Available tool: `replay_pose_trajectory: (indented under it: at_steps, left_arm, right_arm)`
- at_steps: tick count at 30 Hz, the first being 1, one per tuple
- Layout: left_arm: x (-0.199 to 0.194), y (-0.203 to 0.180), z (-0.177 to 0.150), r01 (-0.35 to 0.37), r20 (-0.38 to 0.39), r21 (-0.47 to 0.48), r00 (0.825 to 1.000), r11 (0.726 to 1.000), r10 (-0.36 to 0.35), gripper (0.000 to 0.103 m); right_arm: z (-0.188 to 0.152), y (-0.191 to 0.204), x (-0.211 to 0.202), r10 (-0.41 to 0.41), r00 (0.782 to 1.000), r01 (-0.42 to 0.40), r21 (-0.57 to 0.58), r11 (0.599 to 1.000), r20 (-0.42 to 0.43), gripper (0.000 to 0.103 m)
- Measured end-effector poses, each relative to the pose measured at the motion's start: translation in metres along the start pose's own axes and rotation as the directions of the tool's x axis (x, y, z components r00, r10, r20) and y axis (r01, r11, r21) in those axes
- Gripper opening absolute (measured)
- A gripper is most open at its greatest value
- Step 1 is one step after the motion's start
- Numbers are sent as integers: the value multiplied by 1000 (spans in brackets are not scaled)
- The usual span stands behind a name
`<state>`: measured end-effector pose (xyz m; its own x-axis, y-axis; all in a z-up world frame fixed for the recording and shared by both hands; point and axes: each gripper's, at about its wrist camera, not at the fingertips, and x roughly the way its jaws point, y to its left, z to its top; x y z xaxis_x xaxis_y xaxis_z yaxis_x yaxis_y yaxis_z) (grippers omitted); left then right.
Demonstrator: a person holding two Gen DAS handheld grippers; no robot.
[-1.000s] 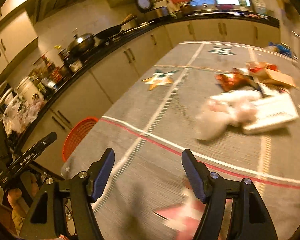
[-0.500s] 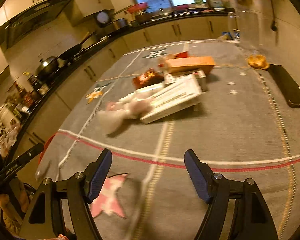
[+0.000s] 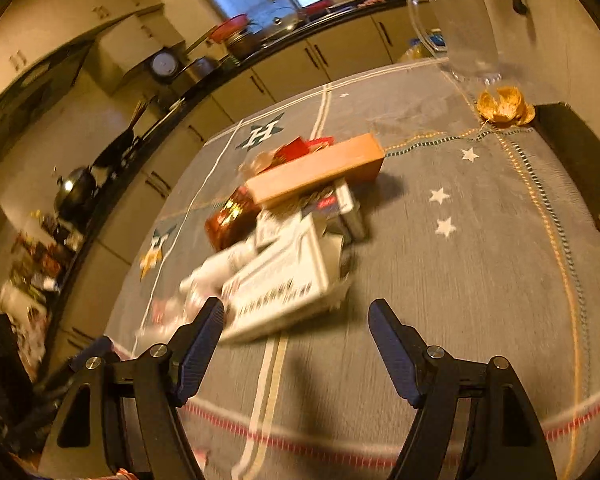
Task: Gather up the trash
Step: 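Grasp the plastic bags with the left tool while the right tool grasps the white box, then carry the plastic bags and white box to the wastebasket and release both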
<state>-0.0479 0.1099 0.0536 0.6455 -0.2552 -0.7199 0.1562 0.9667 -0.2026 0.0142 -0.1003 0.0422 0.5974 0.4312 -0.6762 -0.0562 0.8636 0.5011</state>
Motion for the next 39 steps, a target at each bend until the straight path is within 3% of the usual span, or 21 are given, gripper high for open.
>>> replay_pose_trajectory:
  at_steps: [3, 7, 11, 12, 16, 19, 28, 39]
  left_arm:
    - [22, -6, 7, 20, -39, 20, 999, 1000, -20, 76]
    - [44, -16, 9, 37, -75, 53, 997, 998, -33, 74]
    - [53, -22, 7, 32, -99, 67, 995, 997, -26, 42]
    - [52, -22, 6, 18, -93, 74, 996, 997, -11, 40]
    - [40, -19, 5, 21, -62, 57, 998, 998, -17, 37]
    - [24, -17, 2, 11, -24, 44, 1000, 999, -10, 37]
    - [-36, -5, -16, -45, 90, 5, 995, 999, 44, 37]
    - [-89, 33, -42, -72, 145, -127, 985, 989, 90, 37]
  right_arm:
    - [7, -6, 8, 37, 999, -37, 31, 999, 1, 78]
    - [9, -5, 18, 52, 999, -52, 22, 998, -5, 68]
    - [7, -4, 29, 62, 998, -62, 11, 998, -31, 55]
    - [7, -3, 30, 46, 999, -46, 5, 999, -28, 51]
    - [7, -9, 25, 101, 995, -100, 29, 995, -14, 37]
    - [6, -4, 17, 98, 995, -98, 17, 995, 5, 33]
    - [-10, 9, -17, 140, 989, -141, 13, 990, 45, 33]
    - [-33, 31, -49, 169, 984, -169, -9, 986, 53, 33]
